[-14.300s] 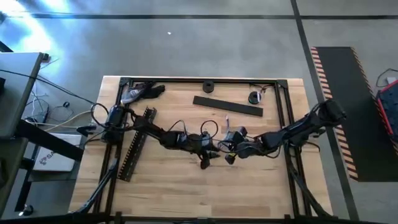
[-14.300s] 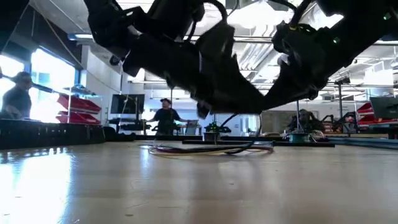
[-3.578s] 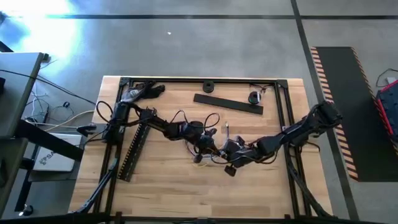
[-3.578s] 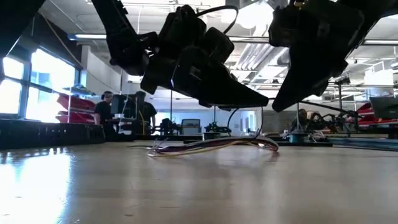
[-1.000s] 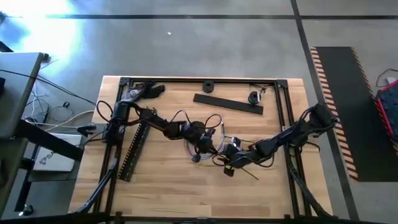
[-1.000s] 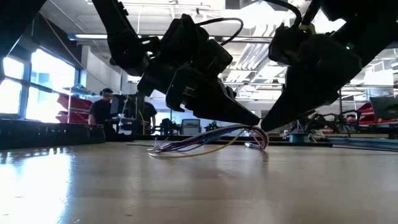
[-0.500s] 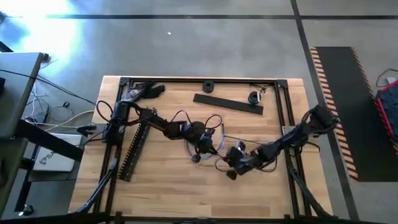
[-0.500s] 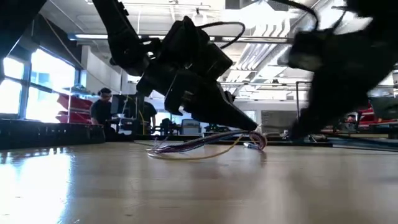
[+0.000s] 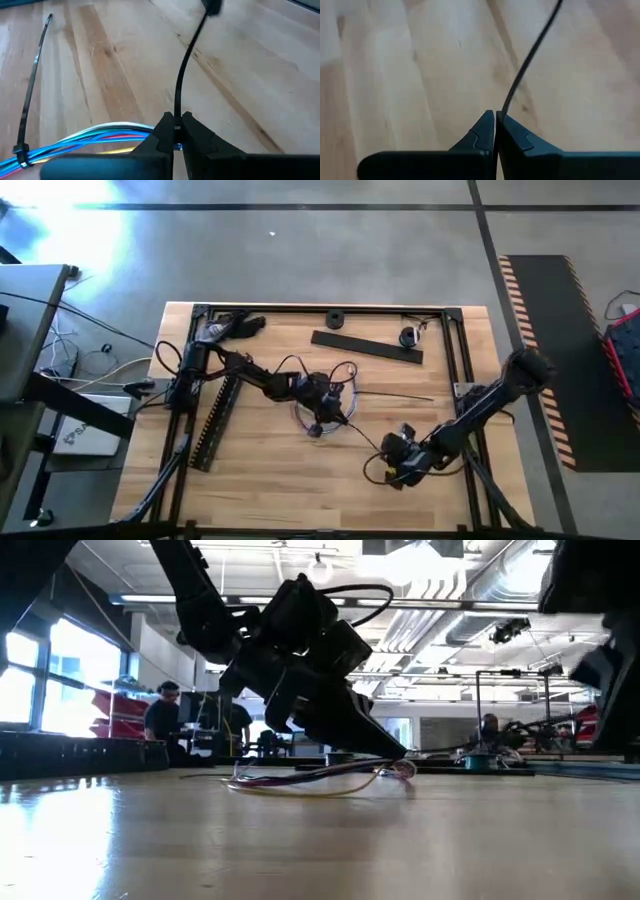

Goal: Ziptie cables
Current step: Insert the cable zip tie into the cable wires, then insert the right cable zip tie into the cable wires

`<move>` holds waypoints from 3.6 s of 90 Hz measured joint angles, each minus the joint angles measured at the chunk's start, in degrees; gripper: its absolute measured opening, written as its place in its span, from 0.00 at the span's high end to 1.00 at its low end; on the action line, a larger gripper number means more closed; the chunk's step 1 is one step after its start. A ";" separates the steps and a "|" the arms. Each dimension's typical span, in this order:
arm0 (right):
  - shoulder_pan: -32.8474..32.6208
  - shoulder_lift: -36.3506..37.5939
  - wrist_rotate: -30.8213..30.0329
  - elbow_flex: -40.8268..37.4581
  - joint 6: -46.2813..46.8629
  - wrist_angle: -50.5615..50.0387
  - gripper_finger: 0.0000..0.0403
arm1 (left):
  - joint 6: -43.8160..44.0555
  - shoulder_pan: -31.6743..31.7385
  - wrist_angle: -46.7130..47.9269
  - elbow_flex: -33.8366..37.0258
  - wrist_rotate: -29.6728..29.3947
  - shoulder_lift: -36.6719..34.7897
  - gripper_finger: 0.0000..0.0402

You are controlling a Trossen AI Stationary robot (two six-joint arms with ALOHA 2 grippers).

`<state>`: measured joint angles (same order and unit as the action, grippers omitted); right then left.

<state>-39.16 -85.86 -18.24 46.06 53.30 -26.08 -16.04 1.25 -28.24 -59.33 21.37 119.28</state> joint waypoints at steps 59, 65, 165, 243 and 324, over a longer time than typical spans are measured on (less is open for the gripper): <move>6.26 9.23 -11.48 -6.43 -19.16 14.60 0.50 | 0.36 -0.22 -0.15 0.00 0.05 0.04 1.00; 7.55 5.50 -13.96 -10.19 -20.09 24.16 0.50 | 0.37 -0.23 -0.27 0.02 0.06 0.04 1.00; 11.62 -15.94 -18.01 -8.48 -19.63 44.58 0.99 | 0.91 -0.63 -0.09 0.02 0.07 0.10 1.00; 1.88 -12.90 -17.34 0.74 -2.68 15.34 1.00 | -0.45 0.33 2.74 0.04 -2.12 0.24 0.98; 9.95 17.44 19.04 0.73 -16.65 2.72 0.38 | 3.31 0.29 8.00 0.04 -8.59 -6.73 0.61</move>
<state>-29.21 -68.42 0.80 46.78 36.65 -23.36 -12.73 1.54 -20.24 -59.29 12.78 112.55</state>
